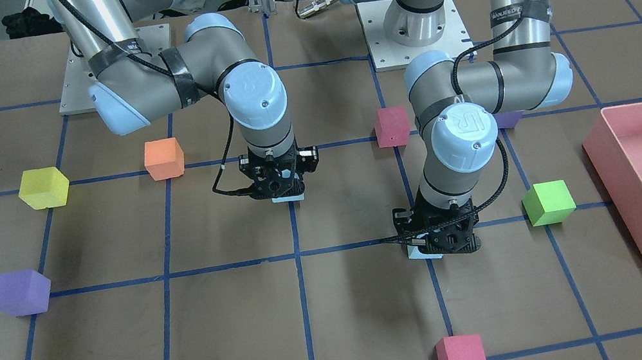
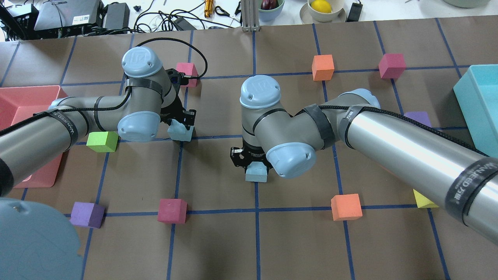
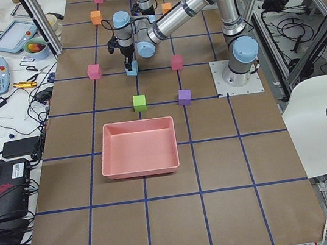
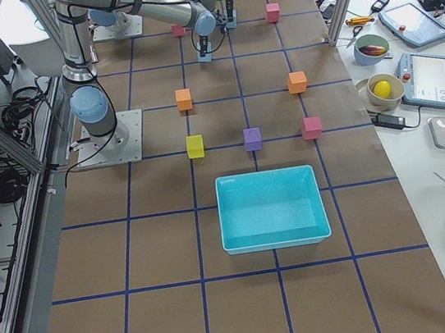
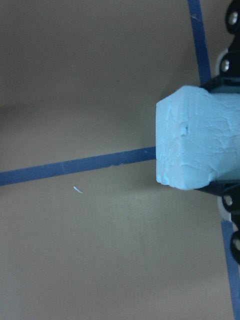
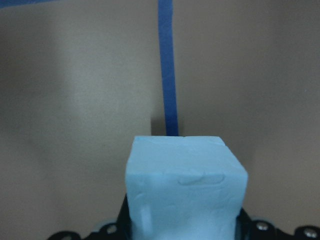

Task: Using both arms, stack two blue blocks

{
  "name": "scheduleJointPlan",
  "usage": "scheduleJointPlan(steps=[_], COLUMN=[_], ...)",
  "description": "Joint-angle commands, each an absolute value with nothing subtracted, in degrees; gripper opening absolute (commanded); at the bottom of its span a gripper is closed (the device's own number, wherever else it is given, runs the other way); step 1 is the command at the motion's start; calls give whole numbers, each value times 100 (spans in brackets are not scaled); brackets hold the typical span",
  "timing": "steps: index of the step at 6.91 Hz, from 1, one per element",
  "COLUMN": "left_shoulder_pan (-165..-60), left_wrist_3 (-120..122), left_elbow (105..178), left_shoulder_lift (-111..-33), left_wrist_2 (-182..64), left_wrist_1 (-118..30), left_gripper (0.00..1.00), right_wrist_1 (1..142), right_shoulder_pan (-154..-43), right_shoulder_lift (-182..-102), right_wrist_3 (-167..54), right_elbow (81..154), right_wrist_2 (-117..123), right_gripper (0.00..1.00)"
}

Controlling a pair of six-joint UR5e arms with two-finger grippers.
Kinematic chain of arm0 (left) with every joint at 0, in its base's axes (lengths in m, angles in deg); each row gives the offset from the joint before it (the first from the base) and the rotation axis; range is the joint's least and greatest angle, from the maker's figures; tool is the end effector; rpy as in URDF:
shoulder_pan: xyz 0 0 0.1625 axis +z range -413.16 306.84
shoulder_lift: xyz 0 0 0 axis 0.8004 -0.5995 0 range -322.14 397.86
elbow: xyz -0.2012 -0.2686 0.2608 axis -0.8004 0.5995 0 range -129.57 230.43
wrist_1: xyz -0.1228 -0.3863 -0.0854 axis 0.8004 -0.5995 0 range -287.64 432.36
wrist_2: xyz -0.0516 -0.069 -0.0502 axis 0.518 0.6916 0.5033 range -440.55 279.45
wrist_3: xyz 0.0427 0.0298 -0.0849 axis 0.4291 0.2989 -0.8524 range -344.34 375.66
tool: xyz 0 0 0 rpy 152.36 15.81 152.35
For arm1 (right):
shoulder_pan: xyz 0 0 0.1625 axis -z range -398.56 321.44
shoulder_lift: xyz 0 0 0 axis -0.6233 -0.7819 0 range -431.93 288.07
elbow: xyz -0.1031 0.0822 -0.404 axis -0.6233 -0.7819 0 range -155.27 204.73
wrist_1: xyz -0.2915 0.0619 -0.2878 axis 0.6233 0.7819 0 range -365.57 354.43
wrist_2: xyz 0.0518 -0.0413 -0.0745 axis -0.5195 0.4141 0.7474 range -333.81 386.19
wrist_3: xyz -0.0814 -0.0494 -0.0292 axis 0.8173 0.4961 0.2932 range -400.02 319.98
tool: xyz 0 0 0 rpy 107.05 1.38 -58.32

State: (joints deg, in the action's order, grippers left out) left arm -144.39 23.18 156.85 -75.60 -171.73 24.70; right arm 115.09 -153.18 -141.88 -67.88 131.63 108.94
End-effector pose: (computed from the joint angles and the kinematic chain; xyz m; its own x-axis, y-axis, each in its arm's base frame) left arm -0.1436 -0.5711 0.2058 -0.9882 0.1511 -0.0261 0.1521 0.9876 -0.0400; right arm 0.3606 -0.4369 0.2168 -0.9959 0.0680 -0.0596 0.0581 0.9861 0.1556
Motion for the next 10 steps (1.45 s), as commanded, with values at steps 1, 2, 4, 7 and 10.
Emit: scheduleJointPlan(steps=[1, 2, 4, 7, 10], left_shoulder_pan=[-14448, -14492, -14519, -14571, -14798], left_wrist_3=[2322, 2305, 2304, 2243, 1754], left_elbow=[15617, 15443, 15222, 15230, 15274], left_shoulder_lift=[-7456, -7403, -7132, -6517, -6024], left_wrist_2=[-17178, -17160, -17143, -17160, -17003], left_wrist_1=[2385, 2080, 1298, 489, 83], left_gripper=[0, 0, 0, 0, 0], right_wrist_1=[11888, 11889, 11924, 11995, 11462], right_shoulder_pan=[-15343, -15343, -15343, -15178, -14670], right_shoulder_lift=[-14172, -14154, -14110, -14154, -14547], right_wrist_3=[-6700, -6578, -6559, -6542, -6280], right_elbow=[13354, 13354, 13354, 13302, 12864], right_wrist_2=[10836, 10889, 10933, 10942, 11231], right_gripper=[0, 0, 61, 100, 100])
